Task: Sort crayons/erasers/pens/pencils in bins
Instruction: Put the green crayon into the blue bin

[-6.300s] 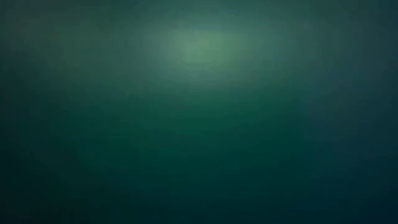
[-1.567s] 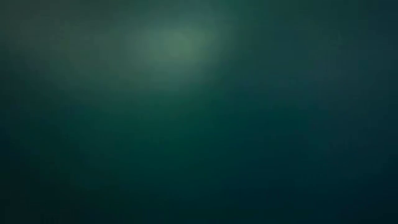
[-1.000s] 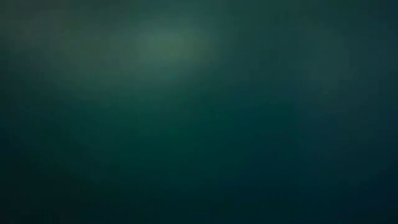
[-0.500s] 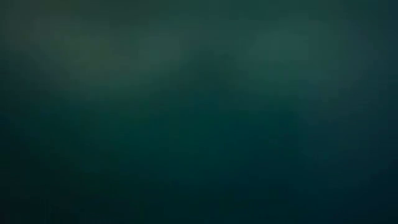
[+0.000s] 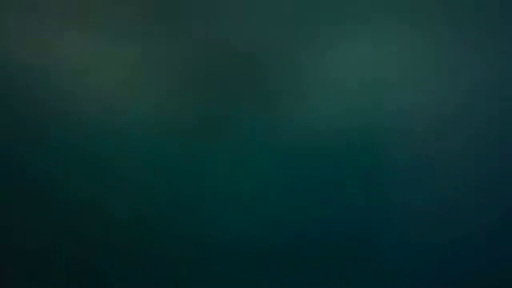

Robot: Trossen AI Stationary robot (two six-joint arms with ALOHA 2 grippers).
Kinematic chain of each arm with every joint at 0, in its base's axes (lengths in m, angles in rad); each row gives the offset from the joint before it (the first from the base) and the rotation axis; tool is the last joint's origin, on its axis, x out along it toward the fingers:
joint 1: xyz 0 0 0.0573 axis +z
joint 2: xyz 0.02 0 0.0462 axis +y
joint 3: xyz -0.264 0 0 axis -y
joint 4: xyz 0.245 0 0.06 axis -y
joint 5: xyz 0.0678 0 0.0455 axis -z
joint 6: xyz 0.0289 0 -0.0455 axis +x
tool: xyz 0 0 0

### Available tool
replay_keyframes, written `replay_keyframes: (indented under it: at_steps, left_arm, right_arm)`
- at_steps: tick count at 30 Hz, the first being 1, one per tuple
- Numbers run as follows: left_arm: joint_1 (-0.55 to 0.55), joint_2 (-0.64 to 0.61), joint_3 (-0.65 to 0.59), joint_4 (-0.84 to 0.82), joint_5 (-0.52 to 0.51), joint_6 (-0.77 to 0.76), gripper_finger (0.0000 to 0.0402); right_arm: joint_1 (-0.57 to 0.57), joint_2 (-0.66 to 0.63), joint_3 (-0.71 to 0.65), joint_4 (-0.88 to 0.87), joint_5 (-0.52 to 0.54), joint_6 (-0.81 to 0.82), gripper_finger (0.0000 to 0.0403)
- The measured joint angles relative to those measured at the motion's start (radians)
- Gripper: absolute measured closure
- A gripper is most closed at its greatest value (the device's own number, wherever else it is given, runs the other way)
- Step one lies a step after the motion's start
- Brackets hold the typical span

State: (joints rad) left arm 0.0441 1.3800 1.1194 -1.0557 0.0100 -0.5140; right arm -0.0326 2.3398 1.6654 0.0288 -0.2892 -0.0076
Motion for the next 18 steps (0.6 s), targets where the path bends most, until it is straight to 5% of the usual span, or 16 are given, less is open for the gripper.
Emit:
replay_keyframes:
  at_steps: [7,18]
  left_arm:
    - [0.0,0.0,0.0,-0.003,-0.022,0.014,0.0246]
    - [-0.016,0.0,0.0,0.001,-0.054,0.02,0.0246]
  right_arm:
    - [0.0,0.012,0.0,-0.009,0.003,-0.054,0.0184]
    - [0.0,0.045,-0.001,-0.073,0.009,-0.11,0.0217]
